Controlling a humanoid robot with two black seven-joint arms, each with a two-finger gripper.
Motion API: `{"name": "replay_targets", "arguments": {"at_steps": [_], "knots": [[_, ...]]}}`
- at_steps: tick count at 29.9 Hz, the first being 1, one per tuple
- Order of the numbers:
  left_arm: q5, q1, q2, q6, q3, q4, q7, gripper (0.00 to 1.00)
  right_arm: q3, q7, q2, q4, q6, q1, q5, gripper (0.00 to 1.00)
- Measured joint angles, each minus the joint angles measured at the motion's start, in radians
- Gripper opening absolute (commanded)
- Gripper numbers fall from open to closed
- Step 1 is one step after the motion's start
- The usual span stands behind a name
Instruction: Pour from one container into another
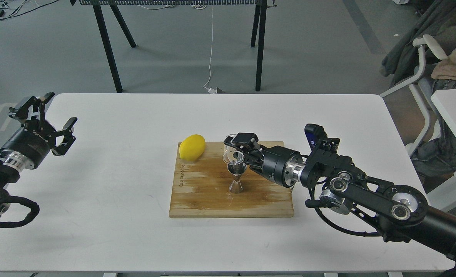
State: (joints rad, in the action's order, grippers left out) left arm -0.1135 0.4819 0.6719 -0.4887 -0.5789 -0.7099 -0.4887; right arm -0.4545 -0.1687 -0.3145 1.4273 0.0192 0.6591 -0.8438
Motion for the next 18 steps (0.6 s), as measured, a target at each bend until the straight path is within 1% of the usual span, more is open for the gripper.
{"name": "replay_targets", "arguments": {"at_steps": [18], "knots": [[0.0,0.0,0.0,0.0,0.0,0.0,0.0,0.86,0.004,0.0,-0.015,0.001,-0.001,0.009,-0.037,0.36]]}}
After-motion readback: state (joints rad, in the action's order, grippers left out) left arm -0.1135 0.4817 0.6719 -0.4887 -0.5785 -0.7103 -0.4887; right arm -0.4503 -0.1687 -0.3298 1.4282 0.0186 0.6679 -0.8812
